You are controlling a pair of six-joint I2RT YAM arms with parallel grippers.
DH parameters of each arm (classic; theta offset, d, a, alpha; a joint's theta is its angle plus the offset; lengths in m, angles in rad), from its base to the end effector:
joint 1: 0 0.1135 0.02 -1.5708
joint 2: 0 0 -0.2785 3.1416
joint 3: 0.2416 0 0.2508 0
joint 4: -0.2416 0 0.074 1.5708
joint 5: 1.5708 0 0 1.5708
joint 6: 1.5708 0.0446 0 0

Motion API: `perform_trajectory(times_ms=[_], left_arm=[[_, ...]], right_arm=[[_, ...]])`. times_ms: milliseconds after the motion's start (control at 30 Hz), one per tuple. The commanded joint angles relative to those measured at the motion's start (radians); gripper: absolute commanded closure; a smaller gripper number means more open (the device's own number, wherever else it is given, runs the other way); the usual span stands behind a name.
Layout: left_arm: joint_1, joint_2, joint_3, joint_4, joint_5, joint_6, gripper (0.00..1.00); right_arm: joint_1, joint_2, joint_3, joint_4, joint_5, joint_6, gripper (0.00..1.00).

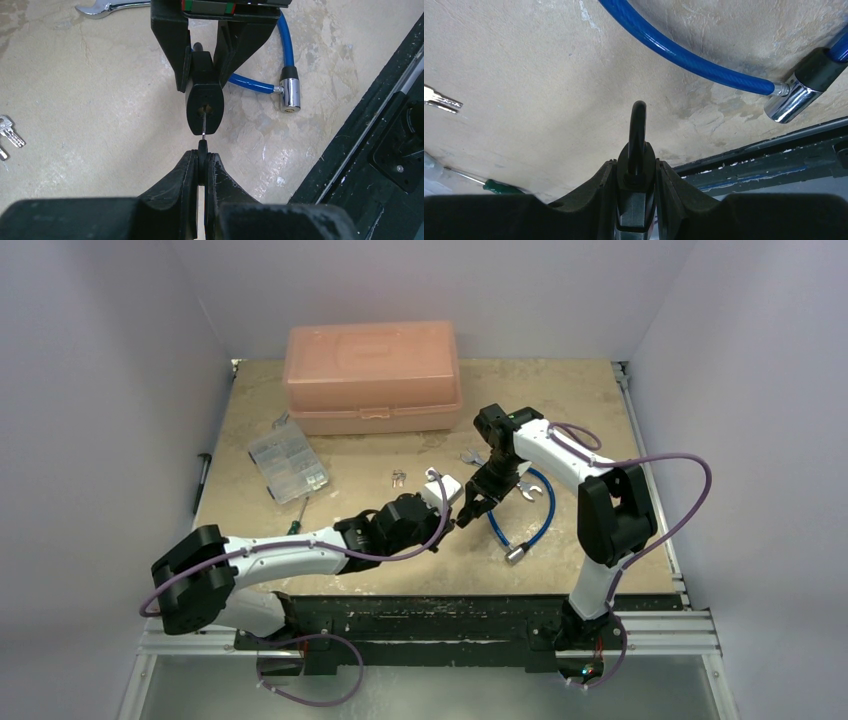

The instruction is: Unlock with the key

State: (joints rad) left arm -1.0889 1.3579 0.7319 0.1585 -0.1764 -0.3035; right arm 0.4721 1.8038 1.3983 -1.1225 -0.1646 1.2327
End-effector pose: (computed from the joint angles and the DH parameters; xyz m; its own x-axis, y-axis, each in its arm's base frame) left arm 0.1455 -0.2612 0.2385 -0.4383 0.2032 -0.8755 0.7008 0.6872 -0.1913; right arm 0.2966 0.1597 0.2257 -0.7242 0.6751 0.1402 0.6886 0.7190 0.0947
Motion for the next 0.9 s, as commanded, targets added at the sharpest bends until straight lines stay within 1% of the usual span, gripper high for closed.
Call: perform_trajectory(times_ms=[0,233,700,867], left_arm=[[-0.008,0.025,0.058,0.047,-0.019,0.002,1.00],[-0.009,0.059,0.078,0.045,-0.023,0.013,1.00],[-0.016,0.043,0.079,0.058,-0.044,-0.015,1.00],[-0.019,0.049,0.101,0.036,-0.054,-0.023,1.00]], right_arm=[[0.002,-0.045,0.007,-0.023,-0.019,0.005,1.00],[0.002,-0.044,0.005,-0.022,-0.023,0.005,1.00],[0.002,-0.032,0.005,-0.017,-0.023,0.008,1.00],[0.002,-0.033,0.005,-0.017,-0.021,0.011,1.00]])
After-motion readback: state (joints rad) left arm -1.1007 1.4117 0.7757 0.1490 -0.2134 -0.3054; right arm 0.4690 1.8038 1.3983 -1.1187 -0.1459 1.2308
